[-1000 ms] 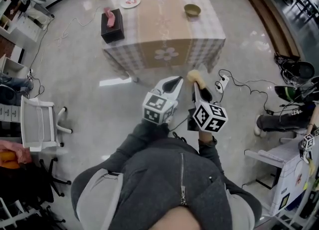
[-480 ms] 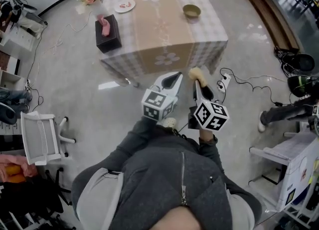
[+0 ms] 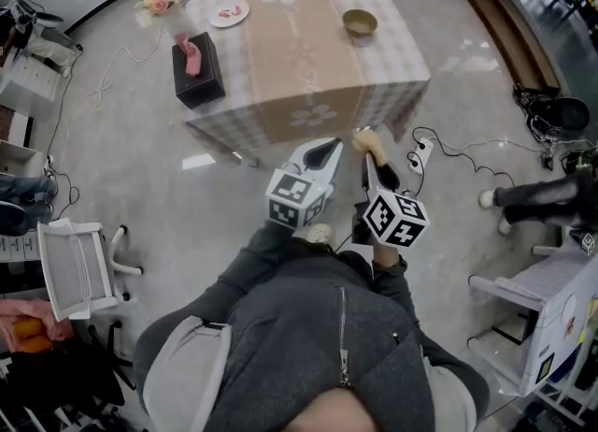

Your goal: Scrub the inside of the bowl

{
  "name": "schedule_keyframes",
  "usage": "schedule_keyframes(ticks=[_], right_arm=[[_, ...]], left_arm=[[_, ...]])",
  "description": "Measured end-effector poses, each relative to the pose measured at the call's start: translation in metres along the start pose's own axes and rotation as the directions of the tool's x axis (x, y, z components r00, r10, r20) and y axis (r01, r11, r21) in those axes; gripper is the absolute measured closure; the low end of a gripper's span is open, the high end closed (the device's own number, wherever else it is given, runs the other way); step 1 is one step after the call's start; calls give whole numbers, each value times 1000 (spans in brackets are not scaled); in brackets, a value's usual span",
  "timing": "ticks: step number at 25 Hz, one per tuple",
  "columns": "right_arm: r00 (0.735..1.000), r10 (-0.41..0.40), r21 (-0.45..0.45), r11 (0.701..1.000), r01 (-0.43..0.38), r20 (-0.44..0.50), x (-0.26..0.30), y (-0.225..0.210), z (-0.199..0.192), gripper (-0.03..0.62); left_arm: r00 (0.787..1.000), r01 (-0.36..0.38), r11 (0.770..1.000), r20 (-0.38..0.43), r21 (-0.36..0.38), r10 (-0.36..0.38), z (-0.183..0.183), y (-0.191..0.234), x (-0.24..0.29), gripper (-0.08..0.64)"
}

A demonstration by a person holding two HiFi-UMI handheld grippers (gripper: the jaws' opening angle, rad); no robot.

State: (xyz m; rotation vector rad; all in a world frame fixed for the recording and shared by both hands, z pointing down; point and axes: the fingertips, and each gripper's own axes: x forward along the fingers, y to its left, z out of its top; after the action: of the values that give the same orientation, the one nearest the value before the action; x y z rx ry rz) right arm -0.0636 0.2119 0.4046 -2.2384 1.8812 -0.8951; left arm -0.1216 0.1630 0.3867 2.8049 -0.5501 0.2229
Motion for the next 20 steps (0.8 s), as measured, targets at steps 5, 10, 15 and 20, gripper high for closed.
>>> schedule_keyframes(ticks=[5,10,15,20], right_arm=[[1000,-2,5,1000,2,-7,9,0,3,522],[1000,-10,16,1000,10,-13,10,-4,2,522],[999,-40,35,999,40,-10,5,-16,5,522],[998,-66,41,997,66,-2,2,-23,5,522]], left_arm=[[1000,2,1000,9,-17,-2,5,8,6,549],[1000,10,1000,-8,-20,-10,2,8,10,549],[1000,6,999,-24,-32,-7,-3,8,6,549],[999,8,999,-41,-48,-10,-11,8,4,549]])
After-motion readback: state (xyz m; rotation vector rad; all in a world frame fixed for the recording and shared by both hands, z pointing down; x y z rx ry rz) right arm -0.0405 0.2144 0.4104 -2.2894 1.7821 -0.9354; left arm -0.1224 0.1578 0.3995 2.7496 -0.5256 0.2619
